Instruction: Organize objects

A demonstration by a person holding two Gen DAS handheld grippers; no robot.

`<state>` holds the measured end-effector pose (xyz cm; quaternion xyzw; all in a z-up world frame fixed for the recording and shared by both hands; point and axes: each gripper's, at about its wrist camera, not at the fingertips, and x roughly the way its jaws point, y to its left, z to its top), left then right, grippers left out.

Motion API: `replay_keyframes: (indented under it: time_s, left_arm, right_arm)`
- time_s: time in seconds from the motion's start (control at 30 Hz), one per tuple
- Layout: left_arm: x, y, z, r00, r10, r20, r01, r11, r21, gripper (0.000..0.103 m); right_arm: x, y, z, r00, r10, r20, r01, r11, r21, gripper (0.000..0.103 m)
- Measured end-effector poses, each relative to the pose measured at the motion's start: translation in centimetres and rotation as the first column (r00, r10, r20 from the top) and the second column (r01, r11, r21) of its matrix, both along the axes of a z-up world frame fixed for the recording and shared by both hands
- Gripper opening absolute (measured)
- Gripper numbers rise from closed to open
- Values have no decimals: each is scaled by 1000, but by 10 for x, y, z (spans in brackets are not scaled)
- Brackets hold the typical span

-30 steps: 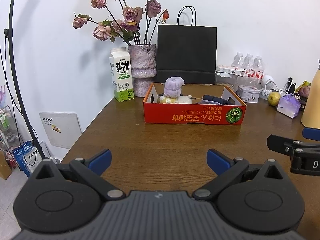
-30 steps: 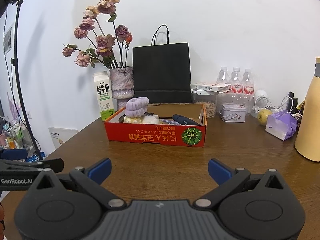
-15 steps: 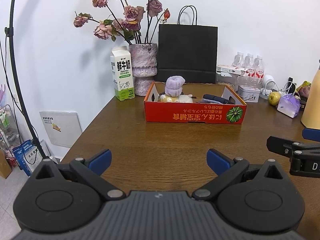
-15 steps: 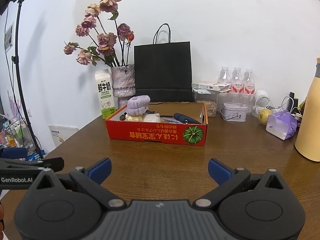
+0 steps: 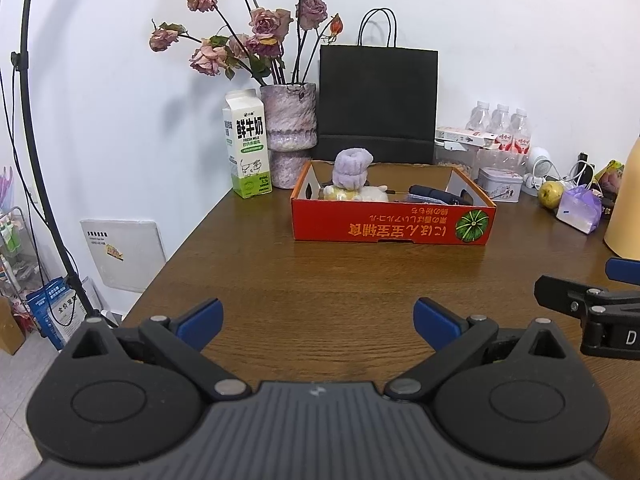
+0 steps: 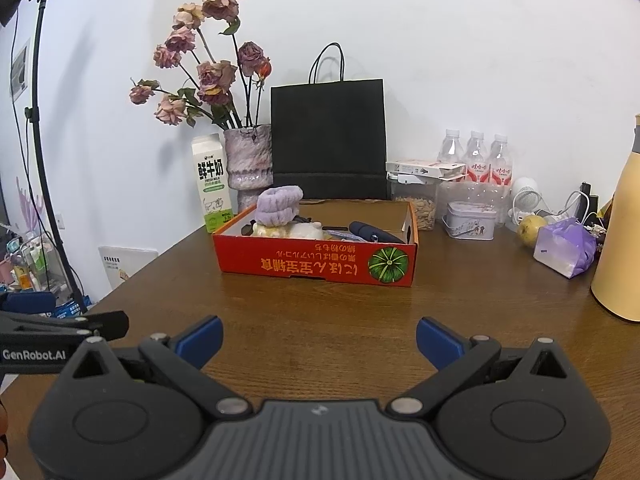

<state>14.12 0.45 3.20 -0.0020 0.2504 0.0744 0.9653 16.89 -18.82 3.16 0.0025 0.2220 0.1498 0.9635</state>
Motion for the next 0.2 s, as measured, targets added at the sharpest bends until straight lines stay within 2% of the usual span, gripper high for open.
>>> replay_keyframes:
  time_s: [0.2]
  left_arm:
    - [-1, 1, -4, 1000, 2, -3, -2, 1000, 8, 103]
  right_arm:
    - [-2, 2, -4, 1000, 3, -2, -3, 1000, -3, 103]
